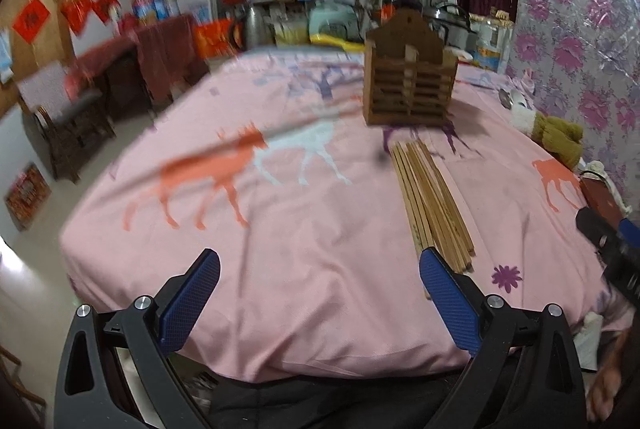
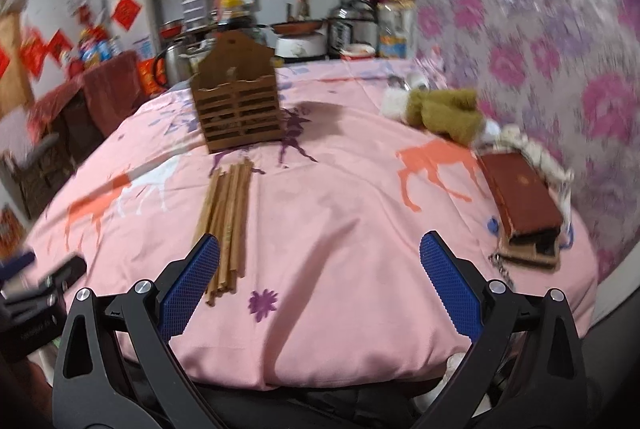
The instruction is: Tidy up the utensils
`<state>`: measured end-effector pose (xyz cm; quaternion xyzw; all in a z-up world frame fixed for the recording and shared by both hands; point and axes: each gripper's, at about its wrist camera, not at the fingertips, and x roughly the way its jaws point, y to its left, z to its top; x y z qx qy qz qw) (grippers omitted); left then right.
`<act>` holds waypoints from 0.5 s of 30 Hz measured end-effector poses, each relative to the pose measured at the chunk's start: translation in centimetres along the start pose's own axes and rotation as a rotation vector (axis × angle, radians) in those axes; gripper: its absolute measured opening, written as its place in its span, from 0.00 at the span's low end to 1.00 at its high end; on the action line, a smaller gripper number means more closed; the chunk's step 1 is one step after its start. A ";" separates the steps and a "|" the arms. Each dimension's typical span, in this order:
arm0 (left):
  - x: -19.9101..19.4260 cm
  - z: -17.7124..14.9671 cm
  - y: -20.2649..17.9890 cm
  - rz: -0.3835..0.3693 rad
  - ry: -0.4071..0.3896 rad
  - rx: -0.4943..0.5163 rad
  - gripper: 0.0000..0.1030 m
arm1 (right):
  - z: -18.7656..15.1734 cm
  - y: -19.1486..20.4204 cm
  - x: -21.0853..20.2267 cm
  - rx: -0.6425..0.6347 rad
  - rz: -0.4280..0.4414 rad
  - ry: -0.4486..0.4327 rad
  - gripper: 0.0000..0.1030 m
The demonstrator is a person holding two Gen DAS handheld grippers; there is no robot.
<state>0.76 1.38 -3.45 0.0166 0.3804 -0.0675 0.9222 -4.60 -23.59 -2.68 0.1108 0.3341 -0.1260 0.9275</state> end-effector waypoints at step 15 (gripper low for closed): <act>8.9 -1.3 -4.4 -0.135 0.317 0.200 0.96 | 0.2 -4.7 5.5 0.119 -0.063 0.095 0.94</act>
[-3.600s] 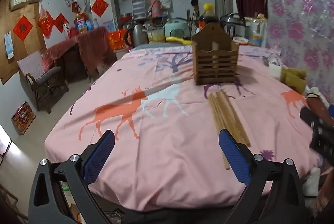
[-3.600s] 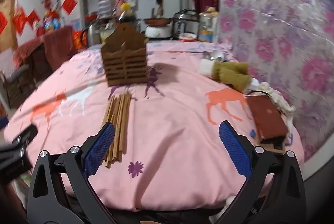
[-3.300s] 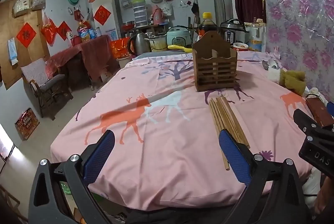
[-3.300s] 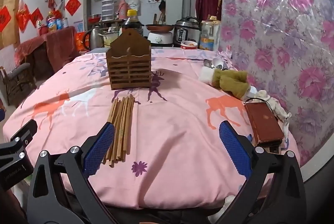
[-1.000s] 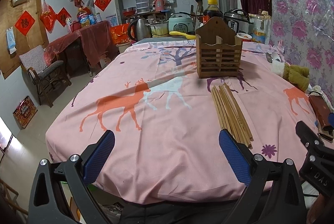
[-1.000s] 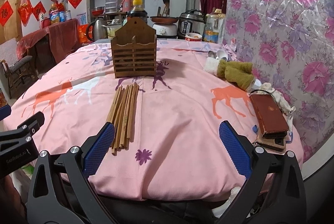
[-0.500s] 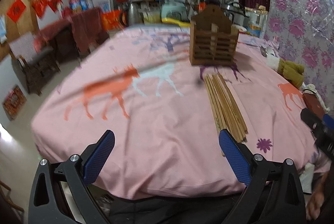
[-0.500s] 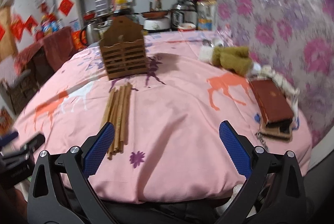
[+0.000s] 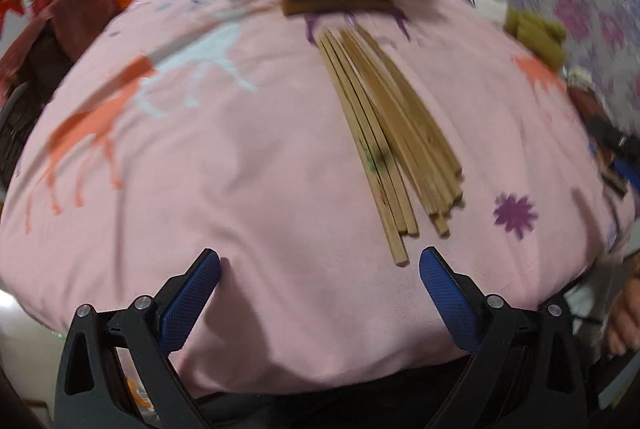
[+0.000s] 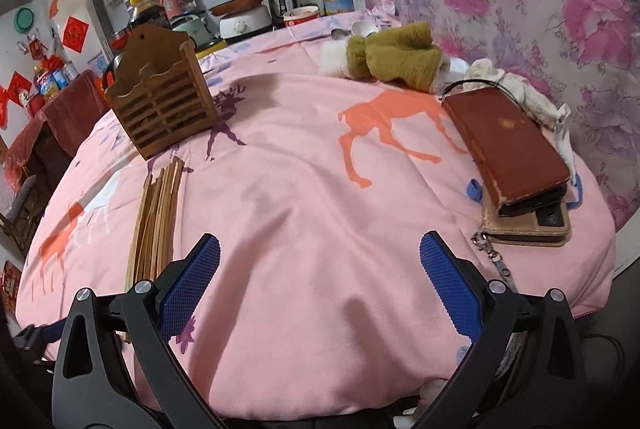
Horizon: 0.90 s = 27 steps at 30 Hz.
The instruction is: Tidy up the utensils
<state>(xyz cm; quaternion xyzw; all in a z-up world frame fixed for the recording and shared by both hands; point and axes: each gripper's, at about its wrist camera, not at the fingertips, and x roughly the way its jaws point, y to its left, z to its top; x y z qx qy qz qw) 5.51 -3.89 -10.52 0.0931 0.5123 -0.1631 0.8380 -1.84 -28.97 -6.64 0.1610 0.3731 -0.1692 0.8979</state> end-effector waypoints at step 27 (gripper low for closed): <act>0.6 -0.4 6.8 0.148 -0.243 -0.159 0.96 | -4.0 9.9 3.3 -0.530 0.164 0.030 0.85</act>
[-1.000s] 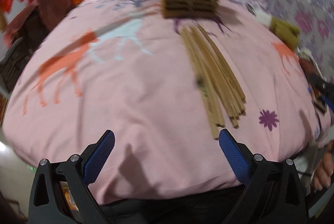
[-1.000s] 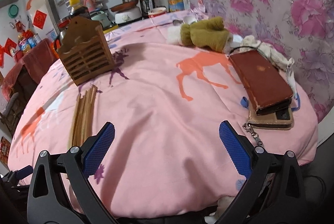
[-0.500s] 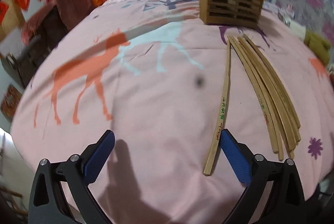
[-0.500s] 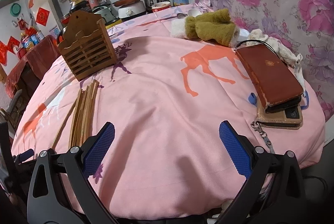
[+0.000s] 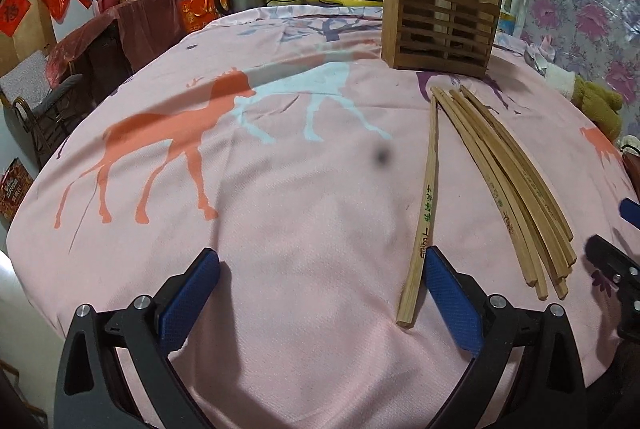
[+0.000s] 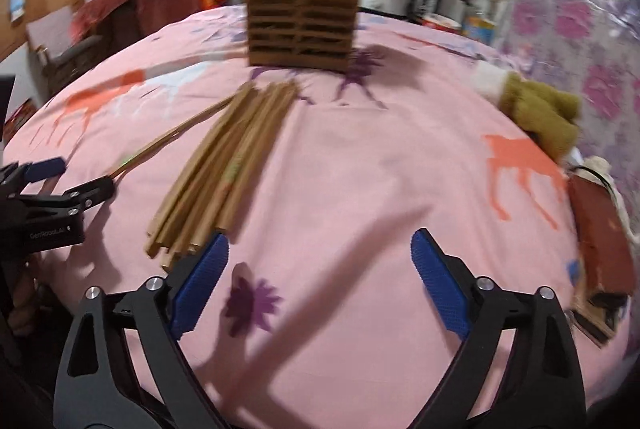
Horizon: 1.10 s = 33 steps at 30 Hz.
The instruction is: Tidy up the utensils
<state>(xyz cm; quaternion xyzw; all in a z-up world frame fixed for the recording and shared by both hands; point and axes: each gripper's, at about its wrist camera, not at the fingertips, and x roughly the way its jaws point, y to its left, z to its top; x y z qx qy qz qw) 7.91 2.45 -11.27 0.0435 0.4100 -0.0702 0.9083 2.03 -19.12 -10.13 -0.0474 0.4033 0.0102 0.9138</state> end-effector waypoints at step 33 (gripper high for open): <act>0.1 0.0 0.0 0.001 -0.011 0.002 0.96 | 0.6 0.1 0.8 0.076 0.116 -0.020 0.39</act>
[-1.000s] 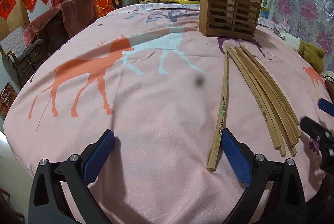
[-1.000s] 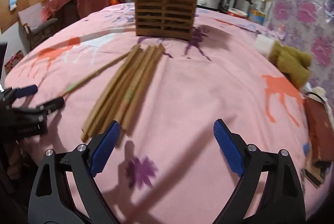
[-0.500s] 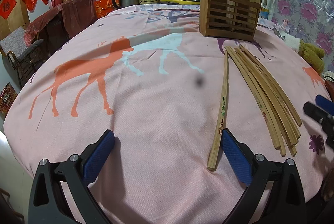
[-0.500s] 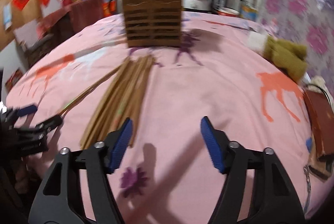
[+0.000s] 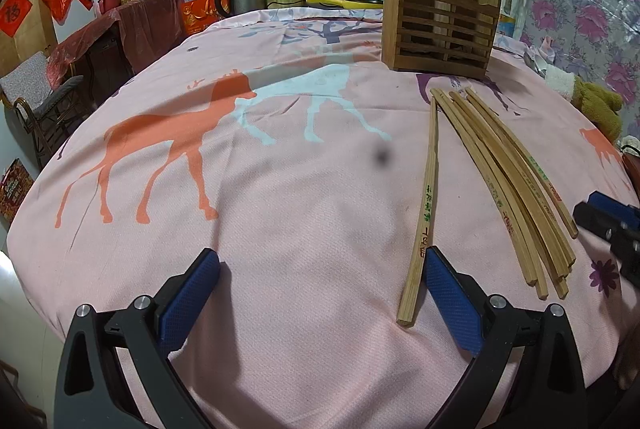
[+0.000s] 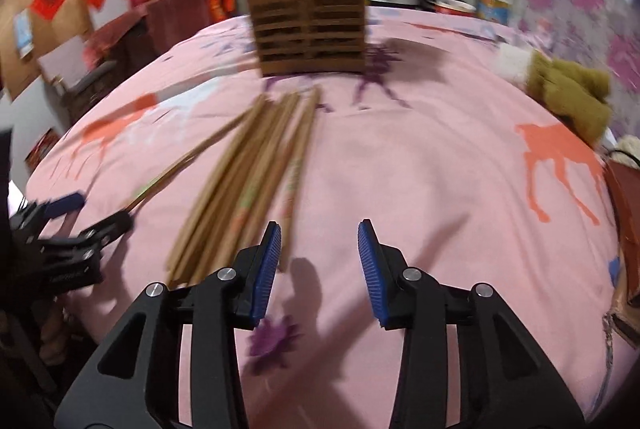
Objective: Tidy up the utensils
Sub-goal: 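Close the left gripper on one wooden chopstick and lift it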
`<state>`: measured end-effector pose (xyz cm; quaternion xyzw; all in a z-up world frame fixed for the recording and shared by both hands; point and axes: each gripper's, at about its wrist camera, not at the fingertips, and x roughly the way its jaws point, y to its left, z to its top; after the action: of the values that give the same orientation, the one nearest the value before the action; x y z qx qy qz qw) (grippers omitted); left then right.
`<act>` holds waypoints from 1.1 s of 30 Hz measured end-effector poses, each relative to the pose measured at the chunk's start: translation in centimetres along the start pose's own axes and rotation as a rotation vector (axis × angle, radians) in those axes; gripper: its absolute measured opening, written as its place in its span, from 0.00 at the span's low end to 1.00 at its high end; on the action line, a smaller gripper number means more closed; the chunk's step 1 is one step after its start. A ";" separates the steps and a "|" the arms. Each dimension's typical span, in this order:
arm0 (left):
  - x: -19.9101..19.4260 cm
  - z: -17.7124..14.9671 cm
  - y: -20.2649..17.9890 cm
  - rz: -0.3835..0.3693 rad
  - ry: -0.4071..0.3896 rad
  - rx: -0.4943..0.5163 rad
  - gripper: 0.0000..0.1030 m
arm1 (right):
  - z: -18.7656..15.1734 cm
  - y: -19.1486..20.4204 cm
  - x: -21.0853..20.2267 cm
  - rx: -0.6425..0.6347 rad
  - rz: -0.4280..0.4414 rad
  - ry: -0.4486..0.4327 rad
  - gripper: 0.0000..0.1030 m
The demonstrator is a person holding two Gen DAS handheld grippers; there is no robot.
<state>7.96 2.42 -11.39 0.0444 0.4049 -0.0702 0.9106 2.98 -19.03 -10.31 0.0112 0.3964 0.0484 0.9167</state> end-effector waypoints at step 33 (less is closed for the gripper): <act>-2.5 0.2 -2.0 -0.179 -0.043 0.098 0.05 | 0.5 -2.3 -2.1 0.077 -0.076 -0.069 0.08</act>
<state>6.12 0.64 -9.48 0.0511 0.3835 -0.1719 0.9060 2.08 -21.55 -8.61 0.0329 0.3661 -0.0022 0.9300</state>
